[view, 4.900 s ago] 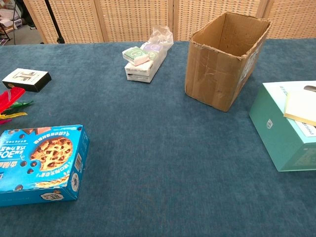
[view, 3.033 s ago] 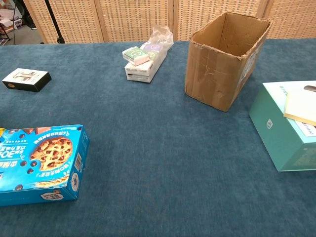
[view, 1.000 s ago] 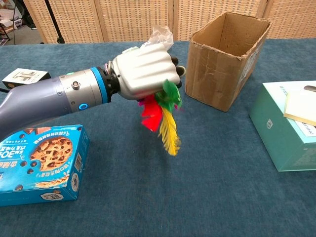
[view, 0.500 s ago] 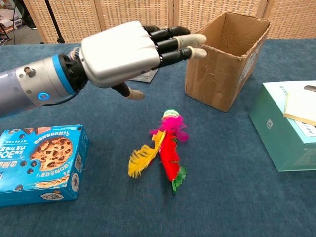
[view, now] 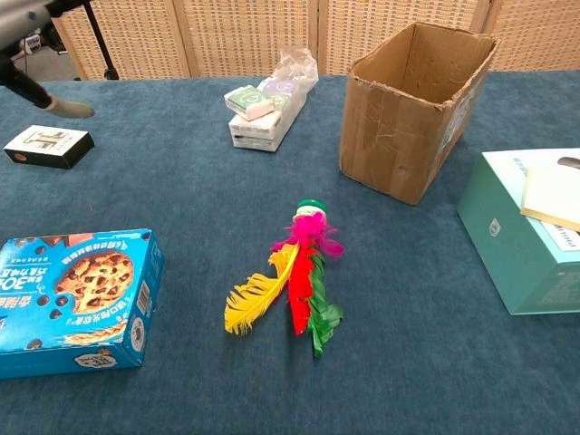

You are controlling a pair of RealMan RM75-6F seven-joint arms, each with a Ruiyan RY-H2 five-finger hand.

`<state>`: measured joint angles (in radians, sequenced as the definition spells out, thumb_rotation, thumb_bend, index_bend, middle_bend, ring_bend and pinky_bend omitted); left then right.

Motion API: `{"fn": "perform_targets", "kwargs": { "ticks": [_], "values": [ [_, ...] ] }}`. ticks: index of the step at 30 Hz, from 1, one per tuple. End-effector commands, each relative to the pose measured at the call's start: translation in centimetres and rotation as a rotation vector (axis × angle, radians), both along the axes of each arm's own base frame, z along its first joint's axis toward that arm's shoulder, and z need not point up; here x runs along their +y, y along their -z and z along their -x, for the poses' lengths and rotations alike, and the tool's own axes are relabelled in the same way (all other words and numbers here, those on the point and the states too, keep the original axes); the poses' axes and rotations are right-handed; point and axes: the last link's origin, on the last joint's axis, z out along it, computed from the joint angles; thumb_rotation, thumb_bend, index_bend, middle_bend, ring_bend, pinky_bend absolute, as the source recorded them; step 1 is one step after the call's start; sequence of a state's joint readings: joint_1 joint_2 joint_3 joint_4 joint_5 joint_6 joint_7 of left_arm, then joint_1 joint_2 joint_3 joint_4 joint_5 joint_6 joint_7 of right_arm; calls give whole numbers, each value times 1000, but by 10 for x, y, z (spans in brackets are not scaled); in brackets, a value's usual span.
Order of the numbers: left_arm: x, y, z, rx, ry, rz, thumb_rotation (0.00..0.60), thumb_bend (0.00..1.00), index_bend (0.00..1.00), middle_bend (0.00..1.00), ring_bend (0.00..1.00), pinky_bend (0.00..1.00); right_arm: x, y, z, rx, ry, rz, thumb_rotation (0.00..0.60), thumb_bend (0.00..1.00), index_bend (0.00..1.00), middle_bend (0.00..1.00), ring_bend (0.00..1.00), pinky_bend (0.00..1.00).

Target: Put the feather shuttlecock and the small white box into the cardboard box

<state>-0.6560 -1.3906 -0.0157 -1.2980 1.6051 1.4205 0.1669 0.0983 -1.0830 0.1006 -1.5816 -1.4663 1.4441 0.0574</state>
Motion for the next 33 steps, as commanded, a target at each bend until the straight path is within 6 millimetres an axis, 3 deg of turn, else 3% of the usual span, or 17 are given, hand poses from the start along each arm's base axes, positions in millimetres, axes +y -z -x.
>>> {"fn": "perform_targets", "kwargs": {
  "ticks": [1, 5, 9, 13, 19, 23, 30, 33],
  "values": [
    [-37, -46, 52, -129, -407, -56, 600, 0, 0, 0, 0, 36, -3, 7, -9, -8, -134, -52, 600, 0, 0, 0, 0, 0],
    [-69, -72, 73, -211, -546, -92, 600, 0, 0, 0, 0, 12, -7, 24, -20, 75, -372, -180, 600, 0, 0, 0, 0, 0],
    [-90, -84, 89, -257, -668, -117, 600, 0, 0, 0, 0, 2, -15, 37, -37, 131, -515, -282, 600, 0, 0, 0, 0, 0],
    [-102, -92, 101, -282, -735, -134, 600, 0, 0, 0, 0, 2, -26, 57, -73, 130, -650, -410, 600, 0, 0, 0, 0, 2],
    [-106, -98, 110, -298, -720, -133, 600, 0, 0, 0, 0, 2, -51, 90, -137, 230, -810, -503, 600, 0, 0, 0, 0, 35],
    [-106, -103, 111, -316, -703, -135, 600, 0, 0, 0, 0, 2, -69, 122, -168, 294, -852, -561, 600, 0, 15, 37, 0, 61],
    [-105, -105, 115, -328, -712, -111, 600, 0, 0, 0, 0, 2, -92, 171, -196, 402, -881, -608, 600, 0, 64, 43, 0, 64],
    [-103, -106, 115, -331, -712, -110, 600, 0, 0, 0, 0, 2, -98, 182, -204, 429, -883, -613, 600, 0, 69, 40, 0, 64]
  ]
}}
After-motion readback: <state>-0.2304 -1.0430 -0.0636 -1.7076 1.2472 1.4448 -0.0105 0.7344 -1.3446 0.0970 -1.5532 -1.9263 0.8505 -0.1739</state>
